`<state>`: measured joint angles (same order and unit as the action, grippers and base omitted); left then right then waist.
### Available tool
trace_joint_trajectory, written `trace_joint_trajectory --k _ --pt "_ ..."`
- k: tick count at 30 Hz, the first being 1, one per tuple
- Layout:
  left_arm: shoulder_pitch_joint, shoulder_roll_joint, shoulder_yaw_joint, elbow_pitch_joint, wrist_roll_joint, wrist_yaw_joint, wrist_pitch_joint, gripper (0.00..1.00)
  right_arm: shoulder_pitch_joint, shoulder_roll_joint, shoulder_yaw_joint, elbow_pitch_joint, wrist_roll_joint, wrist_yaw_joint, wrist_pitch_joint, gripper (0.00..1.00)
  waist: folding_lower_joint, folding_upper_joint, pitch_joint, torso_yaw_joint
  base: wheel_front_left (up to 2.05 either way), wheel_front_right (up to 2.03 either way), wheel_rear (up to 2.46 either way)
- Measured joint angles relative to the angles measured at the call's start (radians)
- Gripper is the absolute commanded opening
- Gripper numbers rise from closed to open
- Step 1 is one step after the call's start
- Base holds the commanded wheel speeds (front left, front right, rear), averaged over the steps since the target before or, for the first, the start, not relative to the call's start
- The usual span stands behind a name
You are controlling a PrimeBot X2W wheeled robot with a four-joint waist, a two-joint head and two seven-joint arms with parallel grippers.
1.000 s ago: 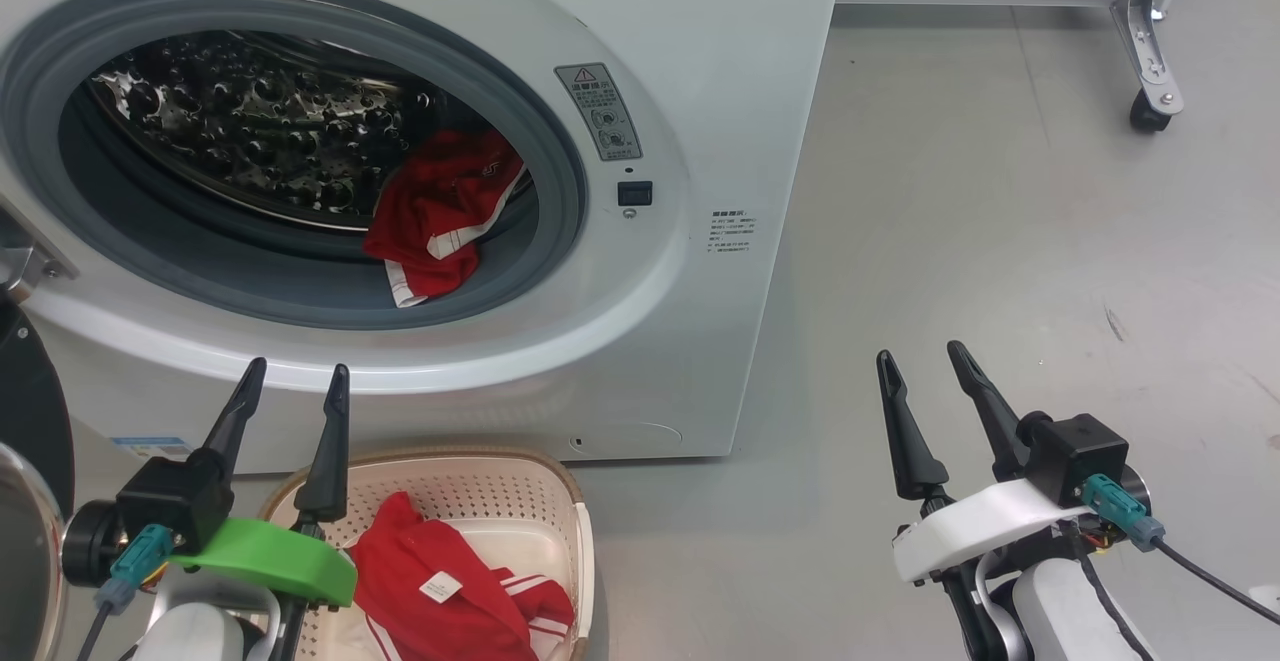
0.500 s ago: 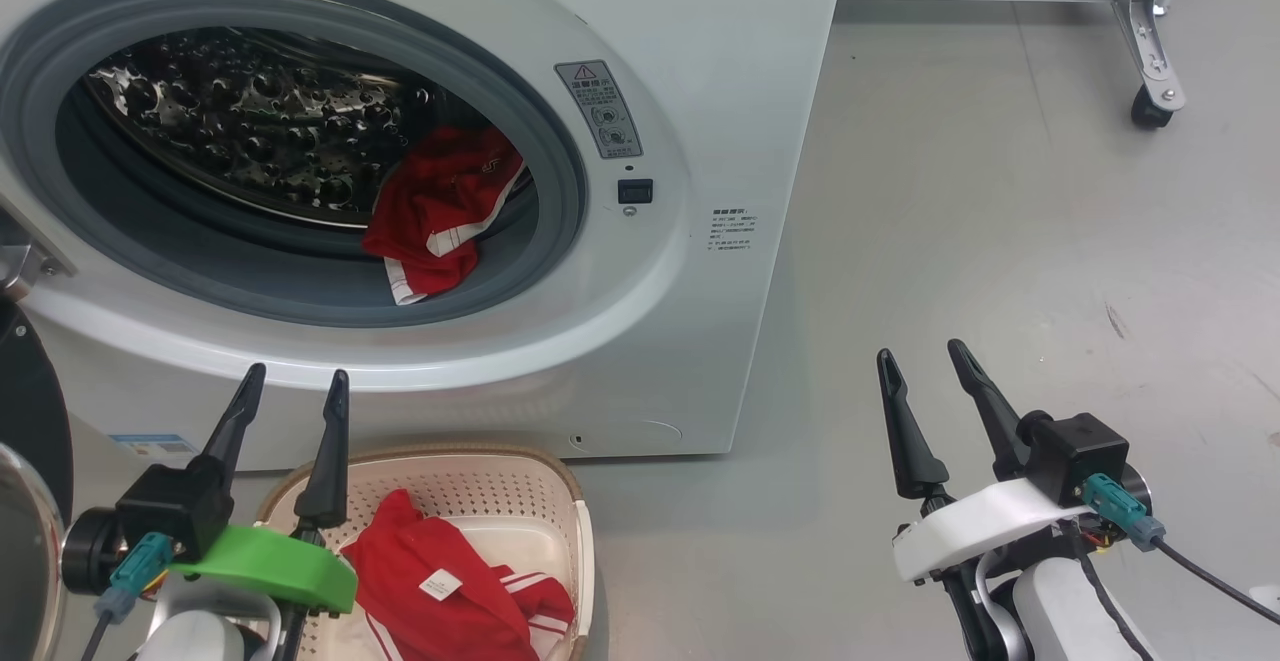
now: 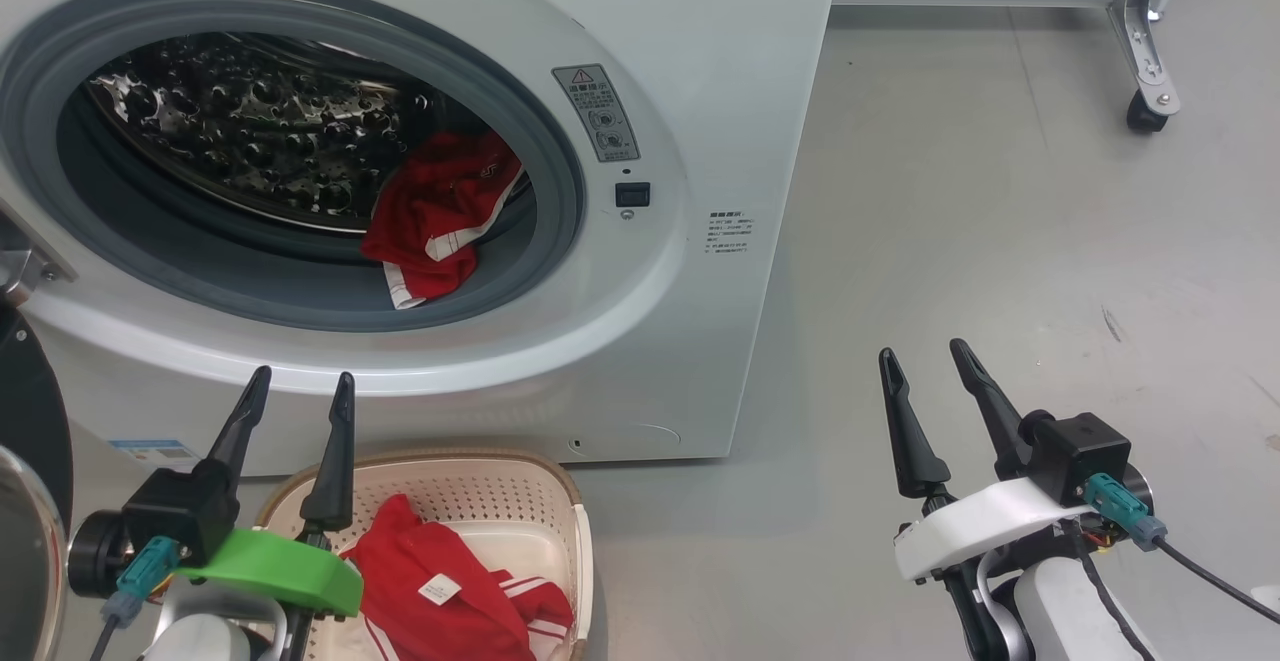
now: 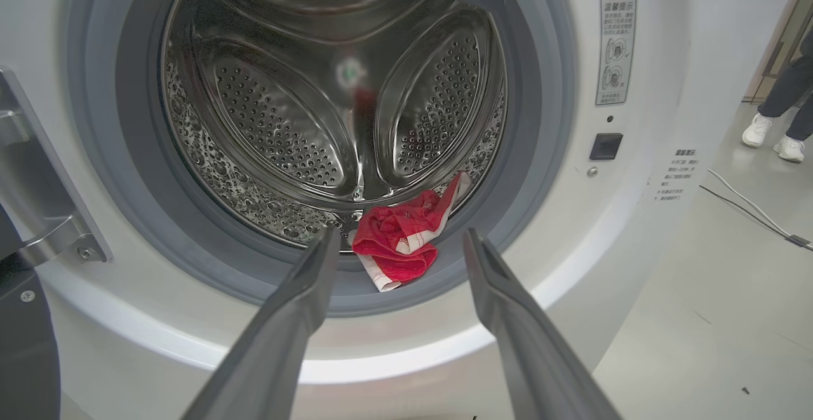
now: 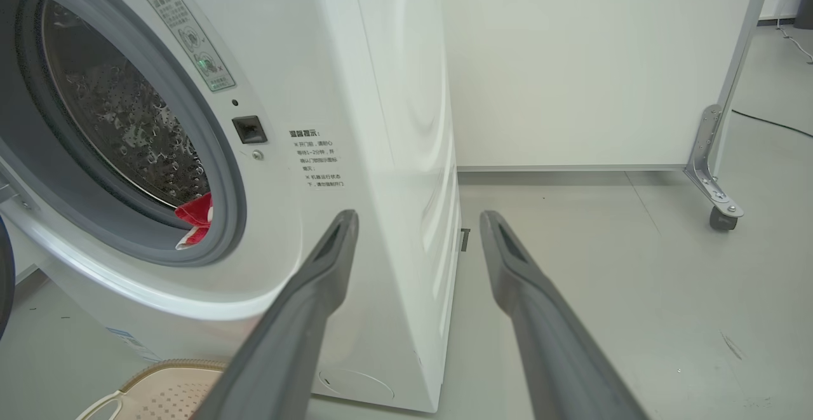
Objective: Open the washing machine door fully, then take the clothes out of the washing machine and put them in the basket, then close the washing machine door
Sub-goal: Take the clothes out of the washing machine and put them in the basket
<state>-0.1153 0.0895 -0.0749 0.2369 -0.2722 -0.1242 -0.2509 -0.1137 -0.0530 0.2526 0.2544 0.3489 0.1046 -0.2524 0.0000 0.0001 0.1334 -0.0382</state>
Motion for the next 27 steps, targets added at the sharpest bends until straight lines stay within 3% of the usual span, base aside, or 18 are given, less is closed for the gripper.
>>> trace_joint_trajectory --k 27 --pt "0.014 0.021 0.025 -0.030 0.001 0.000 0.000 1.00 -0.001 0.003 0.019 -0.041 -0.018 0.007 0.000 1.00 0.0000 0.0000 0.061 -0.023 0.00 0.00 0.00"
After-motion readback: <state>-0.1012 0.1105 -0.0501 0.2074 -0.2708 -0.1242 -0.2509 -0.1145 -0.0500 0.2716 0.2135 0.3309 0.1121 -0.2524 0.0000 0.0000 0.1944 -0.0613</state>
